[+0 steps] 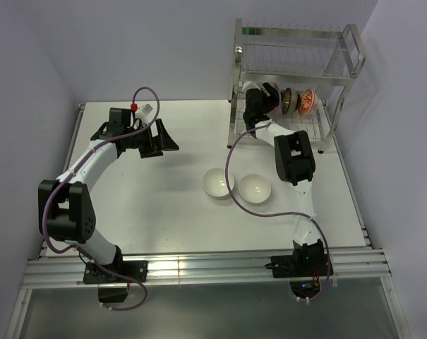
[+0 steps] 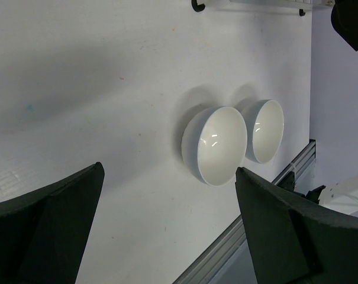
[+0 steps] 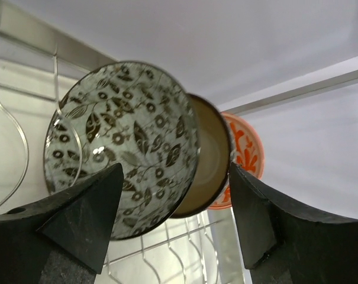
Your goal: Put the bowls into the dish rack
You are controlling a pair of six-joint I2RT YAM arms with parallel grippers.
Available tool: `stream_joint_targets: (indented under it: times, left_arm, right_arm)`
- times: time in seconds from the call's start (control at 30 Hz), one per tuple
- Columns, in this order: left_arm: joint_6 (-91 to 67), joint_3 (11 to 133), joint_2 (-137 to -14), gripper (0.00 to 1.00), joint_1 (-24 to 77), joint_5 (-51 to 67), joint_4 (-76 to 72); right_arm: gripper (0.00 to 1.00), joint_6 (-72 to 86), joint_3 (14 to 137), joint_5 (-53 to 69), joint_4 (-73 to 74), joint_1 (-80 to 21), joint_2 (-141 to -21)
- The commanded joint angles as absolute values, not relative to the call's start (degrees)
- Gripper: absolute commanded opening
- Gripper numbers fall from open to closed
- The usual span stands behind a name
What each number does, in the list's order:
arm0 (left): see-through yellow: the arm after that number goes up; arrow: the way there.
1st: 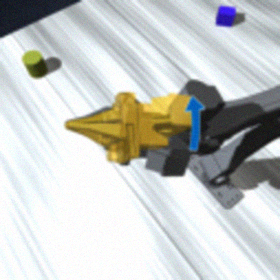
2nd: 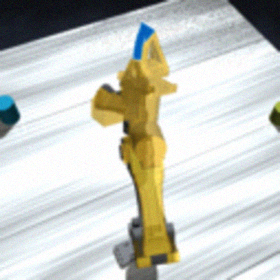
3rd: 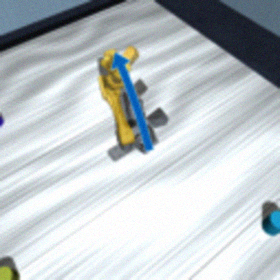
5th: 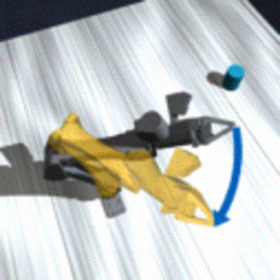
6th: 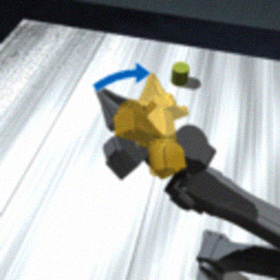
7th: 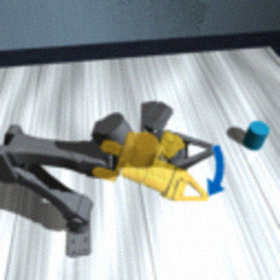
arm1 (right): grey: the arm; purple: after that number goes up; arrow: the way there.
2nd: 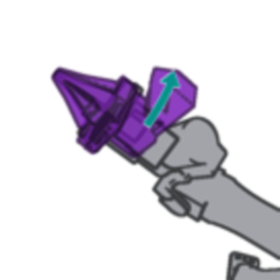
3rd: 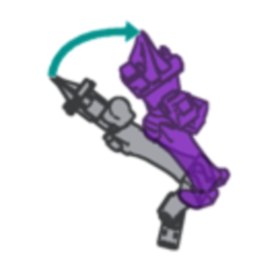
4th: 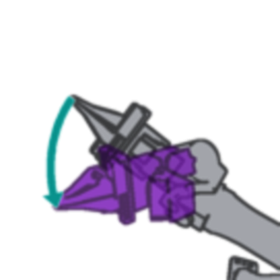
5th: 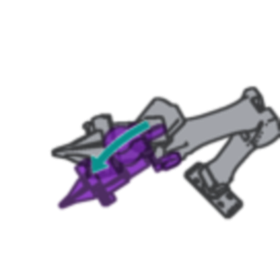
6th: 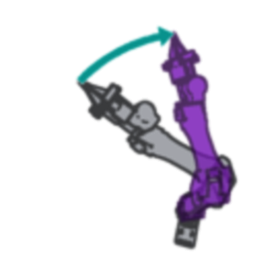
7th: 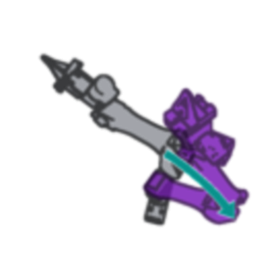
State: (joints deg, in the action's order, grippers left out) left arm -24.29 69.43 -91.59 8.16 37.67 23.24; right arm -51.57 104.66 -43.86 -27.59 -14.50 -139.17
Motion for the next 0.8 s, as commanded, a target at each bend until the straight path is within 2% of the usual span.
stream_joint_targets:
  times: [0.0,0.4,0.77]
  left_arm:
    - [-24.3,70.6,-89.0,1.0,7.9,38.3,22.4]
    - [-24.7,70.8,-88.2,1.0,7.9,38.0,22.8]
    - [-25.0,70.4,-87.5,0.99,7.9,37.4,23.0]
  right_arm:
    - [0.79,-47.6,103.5,-43.7,-26.0,-14.9,-132.7]
    - [0.87,-40.2,99.7,-43.4,-19.1,-14.9,-128.5]
    - [0.89,-32.8,96.6,-41.8,-11.2,-14.9,-123.5]
